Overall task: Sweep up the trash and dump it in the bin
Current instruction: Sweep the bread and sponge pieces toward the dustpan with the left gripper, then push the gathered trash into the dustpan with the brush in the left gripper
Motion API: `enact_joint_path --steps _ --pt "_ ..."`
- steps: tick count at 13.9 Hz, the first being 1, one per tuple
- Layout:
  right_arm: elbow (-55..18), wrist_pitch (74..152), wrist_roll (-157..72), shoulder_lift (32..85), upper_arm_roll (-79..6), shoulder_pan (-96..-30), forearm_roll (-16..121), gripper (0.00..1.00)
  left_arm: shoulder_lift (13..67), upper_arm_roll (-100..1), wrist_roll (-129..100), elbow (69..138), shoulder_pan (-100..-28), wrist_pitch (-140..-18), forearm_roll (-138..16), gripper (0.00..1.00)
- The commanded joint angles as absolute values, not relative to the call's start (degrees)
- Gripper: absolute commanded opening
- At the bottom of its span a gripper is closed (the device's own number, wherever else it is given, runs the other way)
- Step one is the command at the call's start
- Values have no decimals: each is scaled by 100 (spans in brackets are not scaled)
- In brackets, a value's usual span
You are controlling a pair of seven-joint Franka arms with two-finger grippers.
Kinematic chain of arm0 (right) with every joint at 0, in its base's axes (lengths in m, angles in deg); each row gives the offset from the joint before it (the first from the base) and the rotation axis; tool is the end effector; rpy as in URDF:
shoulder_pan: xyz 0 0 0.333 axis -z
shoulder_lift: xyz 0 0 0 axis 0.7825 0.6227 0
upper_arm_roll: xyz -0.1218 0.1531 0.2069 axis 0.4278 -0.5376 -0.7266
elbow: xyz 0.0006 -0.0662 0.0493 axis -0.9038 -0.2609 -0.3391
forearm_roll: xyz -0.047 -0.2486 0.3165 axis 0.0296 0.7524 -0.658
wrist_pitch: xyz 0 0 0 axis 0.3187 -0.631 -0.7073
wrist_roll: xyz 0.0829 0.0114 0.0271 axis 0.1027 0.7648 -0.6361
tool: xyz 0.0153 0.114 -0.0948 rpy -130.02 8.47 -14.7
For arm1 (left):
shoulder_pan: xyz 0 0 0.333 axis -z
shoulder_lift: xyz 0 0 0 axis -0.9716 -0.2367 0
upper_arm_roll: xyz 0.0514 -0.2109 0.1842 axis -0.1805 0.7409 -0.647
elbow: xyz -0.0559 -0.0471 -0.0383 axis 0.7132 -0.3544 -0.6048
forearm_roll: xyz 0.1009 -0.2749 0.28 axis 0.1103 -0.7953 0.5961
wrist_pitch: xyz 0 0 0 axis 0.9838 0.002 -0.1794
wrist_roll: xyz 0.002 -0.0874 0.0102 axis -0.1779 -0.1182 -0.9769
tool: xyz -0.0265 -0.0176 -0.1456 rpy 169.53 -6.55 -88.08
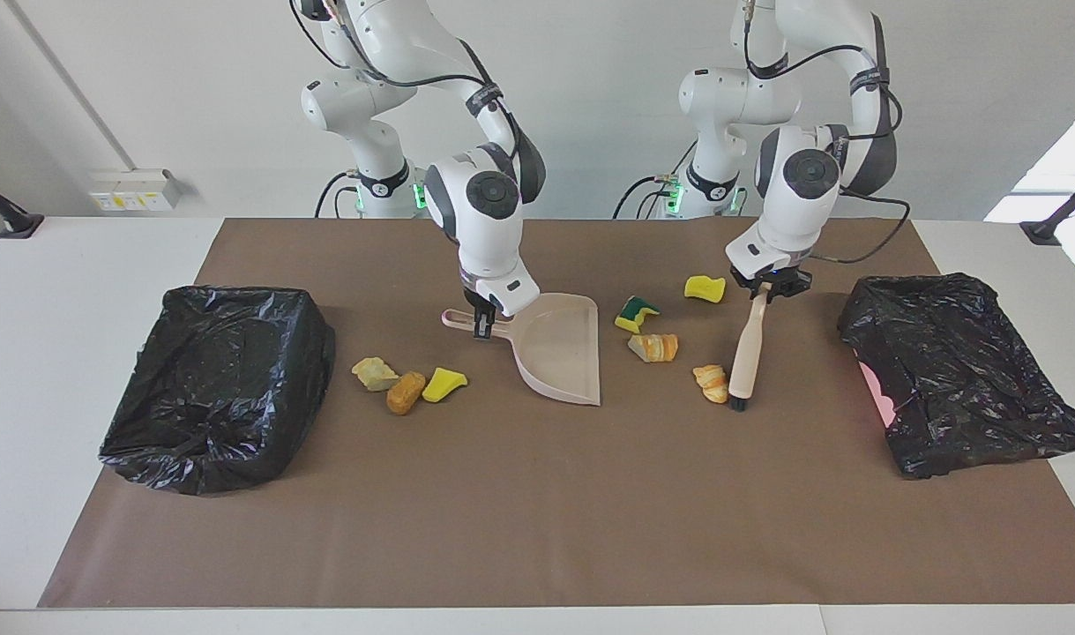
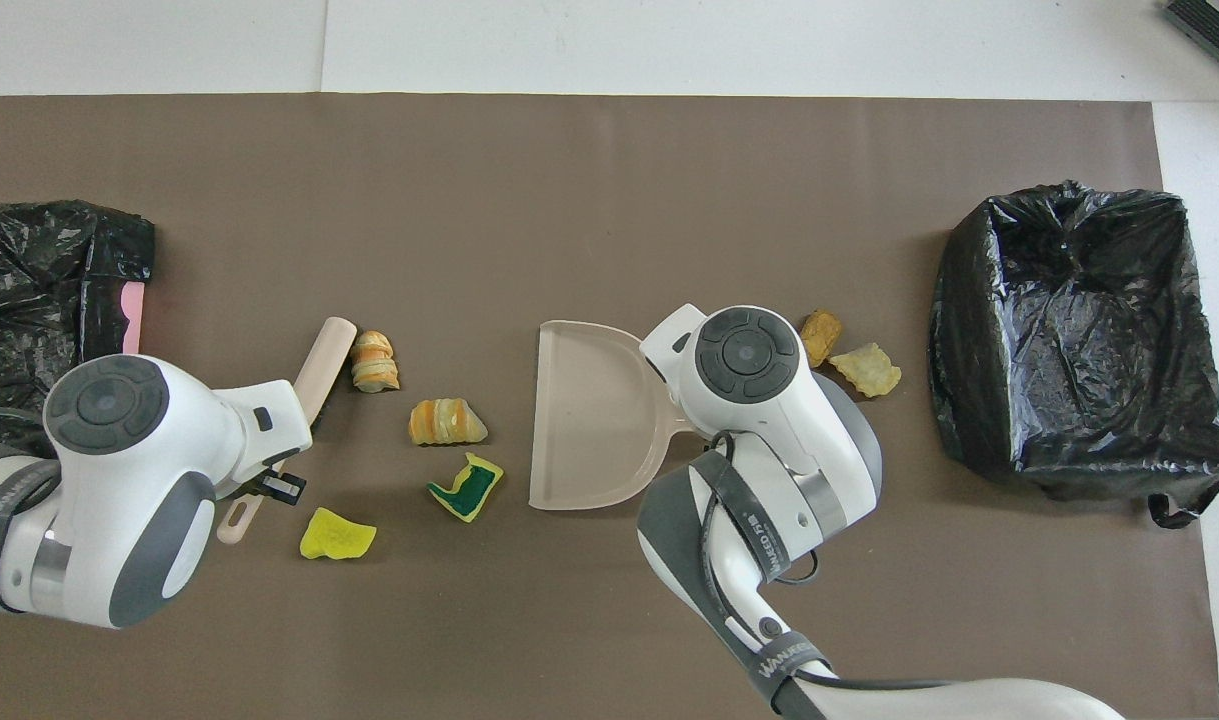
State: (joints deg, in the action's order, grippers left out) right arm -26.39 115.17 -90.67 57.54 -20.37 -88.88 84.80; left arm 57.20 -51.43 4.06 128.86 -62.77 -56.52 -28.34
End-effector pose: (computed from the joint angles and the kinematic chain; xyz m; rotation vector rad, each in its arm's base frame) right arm 0.5231 0.2781 0.2698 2.2823 2.1003 -0.1759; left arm 0.4563 -0.1055 0.2892 -2.9395 0.5728 0.2760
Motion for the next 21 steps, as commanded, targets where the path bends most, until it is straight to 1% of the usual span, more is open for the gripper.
enact_joint_path --steps 1,4,8,11,12,17,21 --pt "-2675 11546 -9179 5728 -2052 -8867 8604 0 5988 -5213 -578 13124 -5814 -5452 -3173 0" --pt "-2684 11546 -9179 5728 -2052 -8867 8604 0 5962 -5221 -2115 13177 -5400 -5470 -3866 0" --pt "-2684 11554 -9179 5728 -2052 -8867 8604 0 5971 -5213 -3340 13177 -5179 -5505 -4350 0" --pt "-2684 11554 -9179 5728 -2052 -8867 8604 0 5927 -5213 -3526 13168 -5013 -5540 -4729 0" --pt "-2684 11554 -9179 5728 -2052 -8867 8604 0 5866 -5221 -3701 13177 -4847 -5540 -4747 0" --pt "-2684 11563 -9179 5728 -2052 -8867 8604 0 5935 -5213 -4667 13230 -4757 -5268 -4756 0" --pt "-2684 11563 -9179 5728 -2052 -8867 8604 0 6076 -5204 -5389 13361 -4416 -5162 -4896 0"
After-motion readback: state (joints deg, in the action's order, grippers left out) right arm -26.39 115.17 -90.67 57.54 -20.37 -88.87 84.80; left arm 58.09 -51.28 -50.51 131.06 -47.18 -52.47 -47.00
